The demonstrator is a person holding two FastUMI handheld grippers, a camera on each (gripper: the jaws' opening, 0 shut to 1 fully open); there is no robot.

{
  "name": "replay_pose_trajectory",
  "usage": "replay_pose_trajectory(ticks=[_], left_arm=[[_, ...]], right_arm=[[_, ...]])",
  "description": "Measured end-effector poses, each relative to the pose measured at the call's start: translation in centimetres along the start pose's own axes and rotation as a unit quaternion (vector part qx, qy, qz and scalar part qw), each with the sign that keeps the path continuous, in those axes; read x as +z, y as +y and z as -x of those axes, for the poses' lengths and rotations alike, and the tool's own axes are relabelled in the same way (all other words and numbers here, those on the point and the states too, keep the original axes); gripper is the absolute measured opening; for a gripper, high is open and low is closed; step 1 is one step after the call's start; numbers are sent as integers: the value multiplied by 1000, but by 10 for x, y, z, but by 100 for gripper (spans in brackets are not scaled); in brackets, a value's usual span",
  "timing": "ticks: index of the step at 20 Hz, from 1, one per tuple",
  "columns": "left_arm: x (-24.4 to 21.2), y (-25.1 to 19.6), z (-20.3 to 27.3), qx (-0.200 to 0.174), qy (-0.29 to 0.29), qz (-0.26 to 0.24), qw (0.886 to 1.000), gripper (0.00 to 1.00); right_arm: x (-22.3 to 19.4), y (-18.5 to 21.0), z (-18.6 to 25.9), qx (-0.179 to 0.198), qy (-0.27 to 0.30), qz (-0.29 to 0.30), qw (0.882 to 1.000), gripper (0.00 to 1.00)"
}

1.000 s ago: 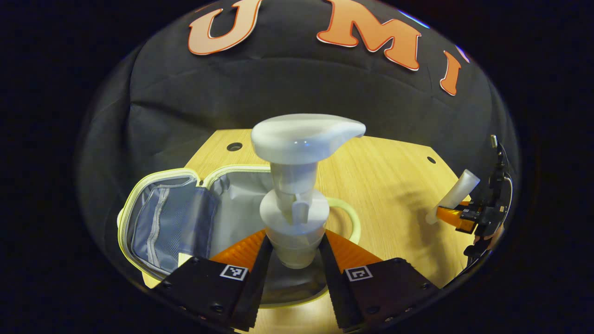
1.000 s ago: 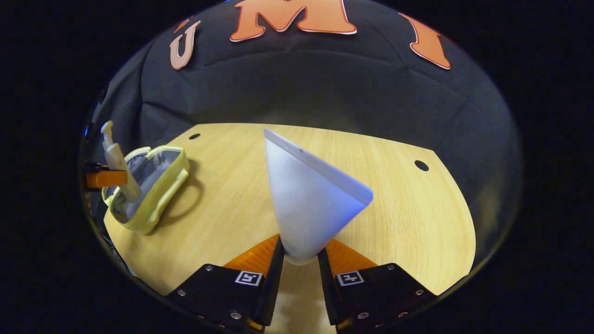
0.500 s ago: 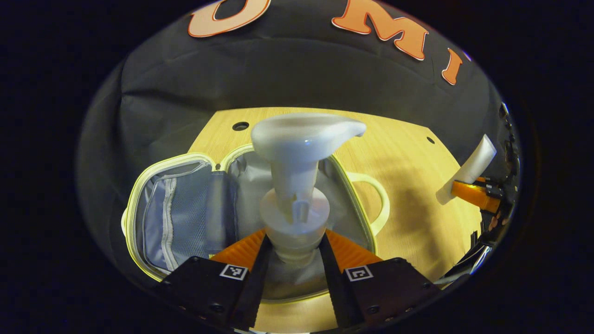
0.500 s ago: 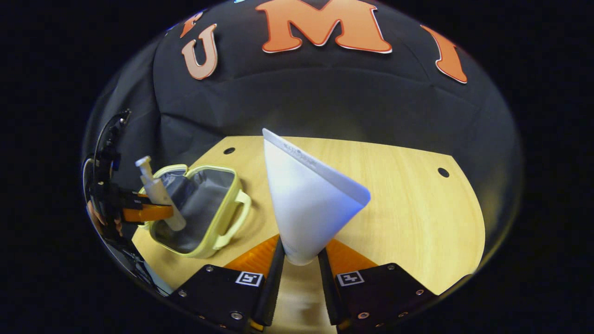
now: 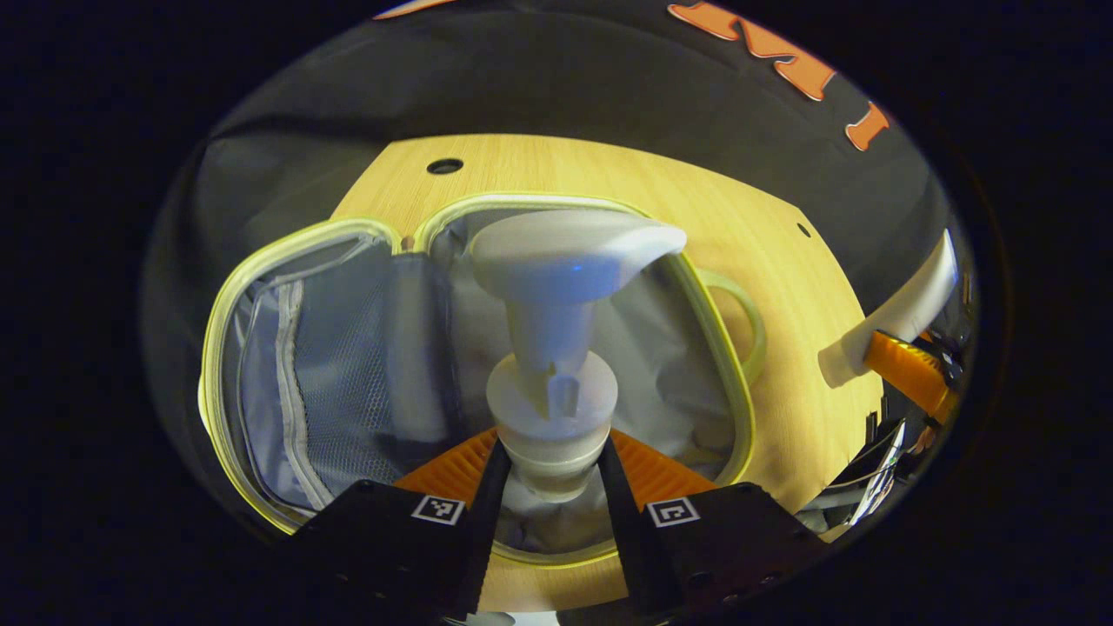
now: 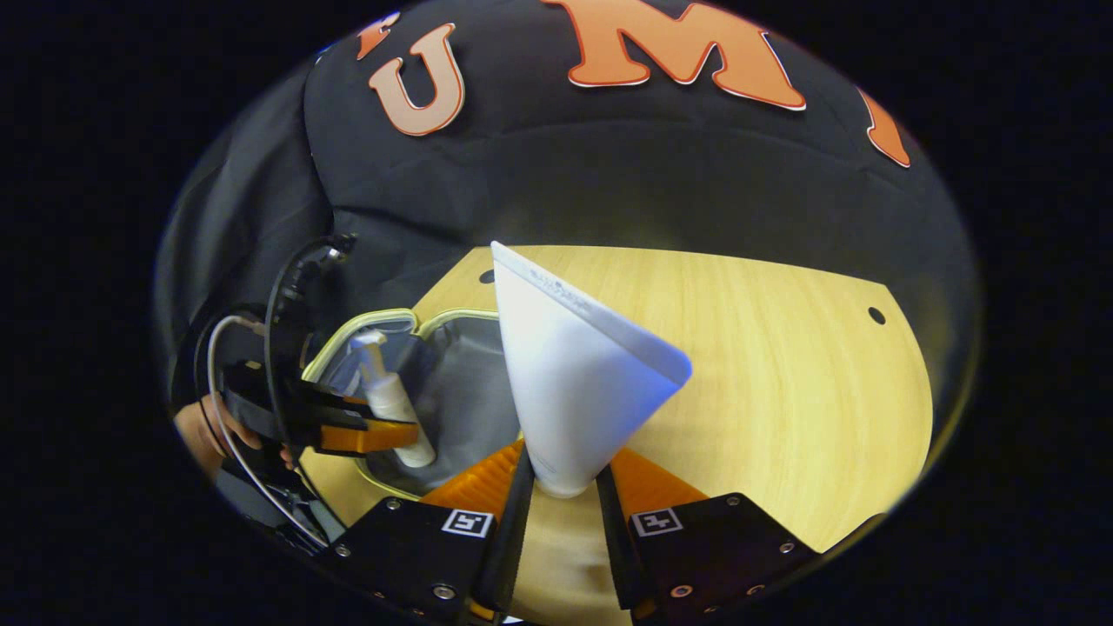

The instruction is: First open the suitcase, pack the skin care products into it, and then close the suitcase.

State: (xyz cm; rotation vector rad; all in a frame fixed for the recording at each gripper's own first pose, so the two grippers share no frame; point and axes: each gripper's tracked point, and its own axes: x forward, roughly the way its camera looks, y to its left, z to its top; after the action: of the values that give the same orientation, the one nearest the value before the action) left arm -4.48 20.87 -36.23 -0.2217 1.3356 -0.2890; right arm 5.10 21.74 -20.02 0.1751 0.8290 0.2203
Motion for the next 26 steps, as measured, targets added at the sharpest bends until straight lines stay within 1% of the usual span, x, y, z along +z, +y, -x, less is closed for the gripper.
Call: replay_pose_trajectory(ticks=[1,2,3,5,7,10,12,14,15,18,19,21,24,25,26], left_arm=[[8,2,0,-10,-3,6,1000,62],[10,5,-9,-23,12,9,1000,62],[15,7,-15,-31,14,6,999,62],[25,11,-28,-35,30,8,999,62],[28,5,-38,-41,35,3,999,62],[27,1,-55,-47,39,15,998,62],[26,2,-61,-42,43,24,998,61],[27,6,-64,-23,43,31,998,63],[28,6,-63,-21,39,37,998,63],[37,-1,-45,-36,6,57,998,67],[37,0,-38,-36,1,57,998,77],[39,5,-18,-30,-23,59,998,82],[49,24,23,-4,-80,55,995,84],[48,35,31,11,-99,57,993,85],[50,50,49,30,-121,64,990,87]], right_arm=[[3,10,-3,4,2,-7,1000,44],[2,18,-7,7,6,-13,1000,44],[2,27,-12,10,13,-17,1000,44],[-2,44,-25,16,30,-23,999,44],[-7,56,-35,23,43,-31,998,44],[-16,72,-48,34,76,-50,995,44],[-22,76,-60,36,96,-63,993,43],[-29,80,-71,41,119,-76,989,44],[-33,82,-78,43,132,-79,987,44],[-44,83,-95,36,159,-77,984,44],[-48,85,-100,36,169,-74,982,44],[-57,88,-107,38,198,-76,977,44],[-72,87,-113,38,235,-81,968,44],[-75,85,-117,33,240,-80,967,44],[-77,86,-121,29,246,-80,966,44]])
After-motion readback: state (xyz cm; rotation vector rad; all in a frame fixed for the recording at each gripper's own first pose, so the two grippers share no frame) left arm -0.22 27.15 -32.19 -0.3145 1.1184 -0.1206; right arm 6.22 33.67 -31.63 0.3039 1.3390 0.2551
